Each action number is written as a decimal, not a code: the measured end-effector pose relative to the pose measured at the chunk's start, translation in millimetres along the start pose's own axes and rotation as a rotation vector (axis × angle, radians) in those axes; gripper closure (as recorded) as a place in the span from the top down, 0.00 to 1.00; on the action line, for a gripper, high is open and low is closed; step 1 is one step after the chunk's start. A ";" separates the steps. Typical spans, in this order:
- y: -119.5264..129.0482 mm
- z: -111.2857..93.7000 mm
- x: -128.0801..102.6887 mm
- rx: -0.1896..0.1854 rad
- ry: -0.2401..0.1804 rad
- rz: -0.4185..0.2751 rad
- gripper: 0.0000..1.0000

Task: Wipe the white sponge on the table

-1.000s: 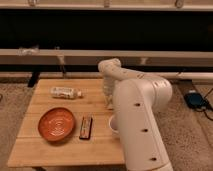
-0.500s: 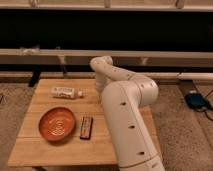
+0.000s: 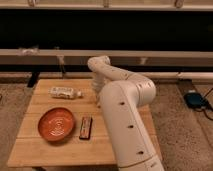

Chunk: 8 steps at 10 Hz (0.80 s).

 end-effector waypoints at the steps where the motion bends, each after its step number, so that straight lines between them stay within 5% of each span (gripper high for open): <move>1: 13.4 -1.5 4.6 -0.011 0.002 -0.023 0.55; 4: 40.7 -12.8 14.2 -0.046 -0.008 -0.090 0.80; 8: 20.9 -22.9 10.5 -0.032 -0.041 -0.040 0.80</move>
